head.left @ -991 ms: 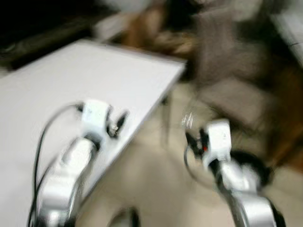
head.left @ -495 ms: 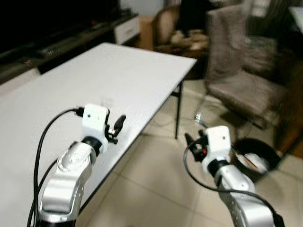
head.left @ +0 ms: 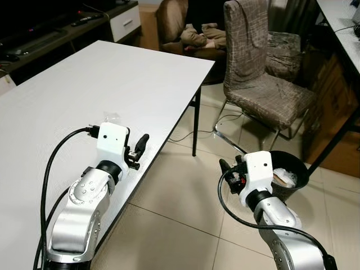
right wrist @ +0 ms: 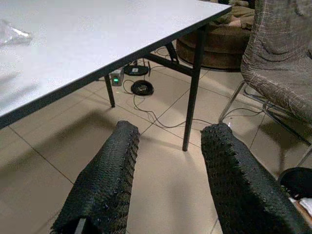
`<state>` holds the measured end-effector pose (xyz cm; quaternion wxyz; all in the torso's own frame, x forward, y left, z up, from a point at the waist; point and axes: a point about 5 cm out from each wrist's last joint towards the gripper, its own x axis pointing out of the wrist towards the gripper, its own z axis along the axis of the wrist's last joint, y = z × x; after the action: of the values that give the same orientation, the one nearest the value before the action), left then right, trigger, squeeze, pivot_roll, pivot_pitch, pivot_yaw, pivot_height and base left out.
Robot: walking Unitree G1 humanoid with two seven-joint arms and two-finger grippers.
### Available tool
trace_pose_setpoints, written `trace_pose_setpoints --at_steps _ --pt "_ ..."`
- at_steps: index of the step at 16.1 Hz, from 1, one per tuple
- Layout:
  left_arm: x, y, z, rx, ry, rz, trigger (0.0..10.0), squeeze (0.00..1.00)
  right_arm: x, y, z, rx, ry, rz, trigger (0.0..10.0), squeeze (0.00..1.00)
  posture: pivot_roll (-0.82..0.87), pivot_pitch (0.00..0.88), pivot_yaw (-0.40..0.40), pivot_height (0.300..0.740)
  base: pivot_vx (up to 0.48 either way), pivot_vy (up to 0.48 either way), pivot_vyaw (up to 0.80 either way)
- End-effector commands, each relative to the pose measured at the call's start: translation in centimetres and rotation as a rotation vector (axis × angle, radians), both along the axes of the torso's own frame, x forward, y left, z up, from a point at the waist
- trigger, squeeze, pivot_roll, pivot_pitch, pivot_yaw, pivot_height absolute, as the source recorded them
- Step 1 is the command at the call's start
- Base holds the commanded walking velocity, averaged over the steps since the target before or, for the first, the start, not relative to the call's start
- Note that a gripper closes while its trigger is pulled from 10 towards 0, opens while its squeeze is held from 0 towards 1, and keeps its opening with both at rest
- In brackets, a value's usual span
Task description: Picking trash to rubbish bin
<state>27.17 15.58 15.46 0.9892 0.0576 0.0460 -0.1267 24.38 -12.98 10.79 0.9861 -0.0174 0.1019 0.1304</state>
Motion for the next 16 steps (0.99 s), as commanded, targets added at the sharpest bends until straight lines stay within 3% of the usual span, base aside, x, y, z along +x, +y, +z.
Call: trace_pose_setpoints --at_steps 1,6,13,16 --pt "0.0 0.3 -0.4 0.007 0.000 0.037 10.0 0.00 0.2 0.2 0.2 -0.023 -0.003 0.033 10.0 0.00 -0.06 0.000 -0.022 0.740 0.000 0.000 0.00" --pt "0.1 0.4 0.6 0.032 -0.057 0.076 10.0 0.00 0.8 0.3 0.7 -0.052 -0.020 0.113 10.0 0.00 -0.02 0.000 -0.087 0.740 0.000 0.000 0.00" --pt "1.1 0.2 1.6 0.053 -0.082 0.033 10.0 0.00 1.0 0.5 1.0 -0.034 -0.050 0.075 10.0 0.00 -0.04 0.000 -0.030 0.740 0.333 0.000 0.48" --pt "1.5 -0.5 1.1 0.039 -0.062 -0.003 10.0 0.00 0.6 -0.4 0.8 -0.003 -0.038 0.002 10.0 0.00 -0.07 0.000 -0.008 0.740 0.374 0.000 0.00"
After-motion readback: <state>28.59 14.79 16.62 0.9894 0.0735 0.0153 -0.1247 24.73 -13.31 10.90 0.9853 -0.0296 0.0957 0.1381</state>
